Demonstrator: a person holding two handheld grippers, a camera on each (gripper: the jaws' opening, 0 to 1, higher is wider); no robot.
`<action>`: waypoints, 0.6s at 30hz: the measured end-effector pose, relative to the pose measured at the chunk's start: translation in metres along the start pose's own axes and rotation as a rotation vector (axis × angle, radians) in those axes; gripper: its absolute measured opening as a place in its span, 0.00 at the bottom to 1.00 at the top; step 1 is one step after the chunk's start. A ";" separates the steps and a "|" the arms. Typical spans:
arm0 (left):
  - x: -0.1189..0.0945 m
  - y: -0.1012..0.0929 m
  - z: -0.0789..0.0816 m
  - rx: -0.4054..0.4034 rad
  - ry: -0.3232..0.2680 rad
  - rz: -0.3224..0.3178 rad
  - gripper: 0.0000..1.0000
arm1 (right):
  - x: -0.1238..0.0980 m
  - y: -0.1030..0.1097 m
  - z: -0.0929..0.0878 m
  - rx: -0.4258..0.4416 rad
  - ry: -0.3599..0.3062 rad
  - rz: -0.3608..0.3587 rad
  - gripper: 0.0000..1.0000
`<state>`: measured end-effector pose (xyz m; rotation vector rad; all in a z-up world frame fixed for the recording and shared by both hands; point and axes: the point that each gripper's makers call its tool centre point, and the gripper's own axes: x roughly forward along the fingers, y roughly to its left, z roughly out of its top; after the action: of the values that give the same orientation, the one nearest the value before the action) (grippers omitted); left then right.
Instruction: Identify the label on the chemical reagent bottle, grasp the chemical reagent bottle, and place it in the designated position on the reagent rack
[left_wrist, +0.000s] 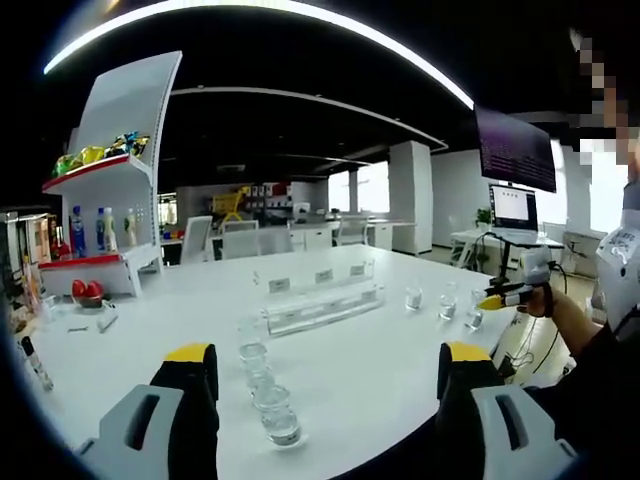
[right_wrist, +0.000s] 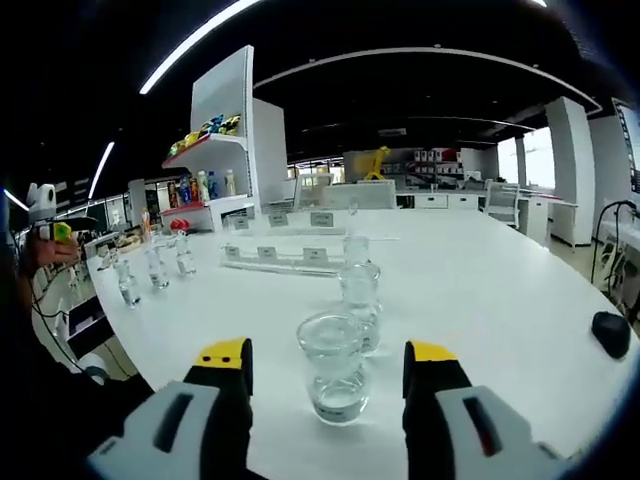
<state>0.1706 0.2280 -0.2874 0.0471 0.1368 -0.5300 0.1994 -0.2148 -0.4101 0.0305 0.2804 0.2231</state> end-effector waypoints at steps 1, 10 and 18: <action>0.000 0.001 0.001 0.001 -0.002 0.004 0.90 | 0.001 -0.001 -0.001 -0.003 0.002 -0.003 0.57; 0.001 0.002 -0.001 -0.004 0.003 0.004 0.90 | 0.007 -0.001 -0.003 -0.010 -0.012 -0.016 0.46; 0.002 0.004 -0.003 -0.002 0.012 0.005 0.90 | 0.010 -0.001 -0.003 -0.016 -0.027 -0.017 0.35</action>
<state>0.1734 0.2306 -0.2901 0.0488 0.1492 -0.5242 0.2083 -0.2139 -0.4161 0.0150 0.2519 0.2076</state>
